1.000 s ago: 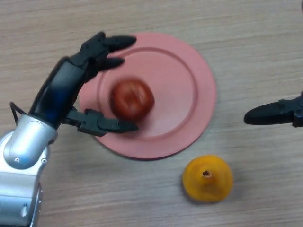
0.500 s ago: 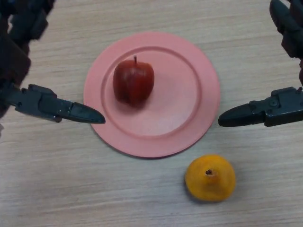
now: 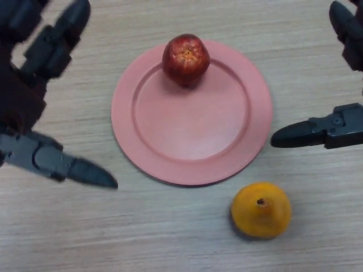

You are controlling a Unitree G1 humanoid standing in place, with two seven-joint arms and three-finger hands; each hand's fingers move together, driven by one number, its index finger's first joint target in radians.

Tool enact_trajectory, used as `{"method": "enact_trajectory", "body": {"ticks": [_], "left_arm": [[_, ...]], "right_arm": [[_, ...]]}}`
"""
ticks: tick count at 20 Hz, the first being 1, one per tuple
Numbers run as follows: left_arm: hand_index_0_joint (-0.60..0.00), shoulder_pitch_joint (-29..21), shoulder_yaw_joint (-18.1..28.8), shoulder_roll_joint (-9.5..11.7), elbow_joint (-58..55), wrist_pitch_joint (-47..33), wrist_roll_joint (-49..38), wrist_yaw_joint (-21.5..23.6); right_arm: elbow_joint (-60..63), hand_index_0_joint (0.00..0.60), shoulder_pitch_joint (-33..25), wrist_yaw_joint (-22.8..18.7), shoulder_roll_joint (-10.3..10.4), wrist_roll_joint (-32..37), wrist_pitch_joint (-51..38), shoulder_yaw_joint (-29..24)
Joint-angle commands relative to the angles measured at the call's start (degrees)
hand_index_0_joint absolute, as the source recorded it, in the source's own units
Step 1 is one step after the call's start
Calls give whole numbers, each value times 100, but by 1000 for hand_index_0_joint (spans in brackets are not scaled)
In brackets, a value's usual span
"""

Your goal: Pick up the red apple and place it on the plate

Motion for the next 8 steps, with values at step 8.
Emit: {"method": "enact_trajectory", "body": {"ticks": [8], "left_arm": [[0, -360, 428, 112, -398, -374, 263, 295]], "right_arm": [[-576, 0, -159, -306, -357, 460, -832, -553]]}}
